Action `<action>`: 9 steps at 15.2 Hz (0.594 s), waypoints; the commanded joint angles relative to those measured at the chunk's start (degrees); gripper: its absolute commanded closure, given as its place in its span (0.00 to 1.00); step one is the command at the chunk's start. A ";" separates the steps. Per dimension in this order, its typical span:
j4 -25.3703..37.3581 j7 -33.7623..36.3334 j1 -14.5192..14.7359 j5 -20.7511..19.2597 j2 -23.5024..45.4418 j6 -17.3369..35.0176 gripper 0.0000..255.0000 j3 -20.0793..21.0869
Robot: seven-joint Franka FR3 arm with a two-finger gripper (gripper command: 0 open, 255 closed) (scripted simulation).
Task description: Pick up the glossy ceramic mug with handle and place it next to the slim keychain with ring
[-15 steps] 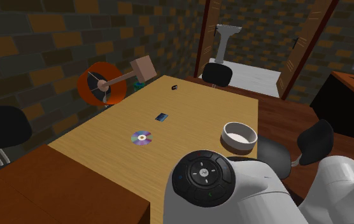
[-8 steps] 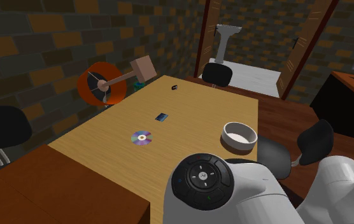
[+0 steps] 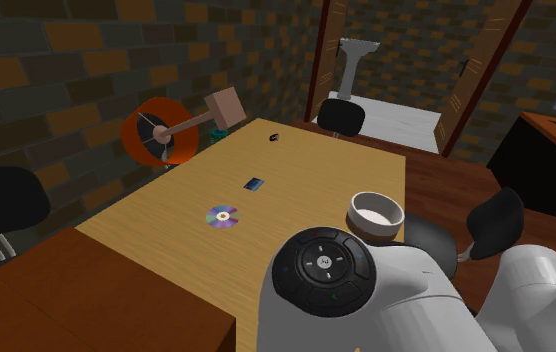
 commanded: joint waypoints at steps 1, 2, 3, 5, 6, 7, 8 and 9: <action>2.20 -0.64 0.33 0.76 -1.73 -3.77 0.00 -0.71; 3.19 -0.93 0.46 1.06 -2.50 -5.43 0.00 -1.08; 3.19 -0.93 0.47 1.05 -2.49 -5.43 0.00 -1.09; 3.19 -0.93 0.48 1.05 -2.50 -5.43 0.00 -1.09; 3.19 -0.93 0.48 1.05 -2.49 -5.43 0.00 -1.09; 3.19 -0.93 0.48 1.05 -2.49 -5.43 0.00 -1.09; 3.19 -0.93 0.48 1.05 -2.49 -5.43 0.00 -1.09; 3.19 -0.93 0.48 1.05 -2.49 -5.43 0.00 -1.09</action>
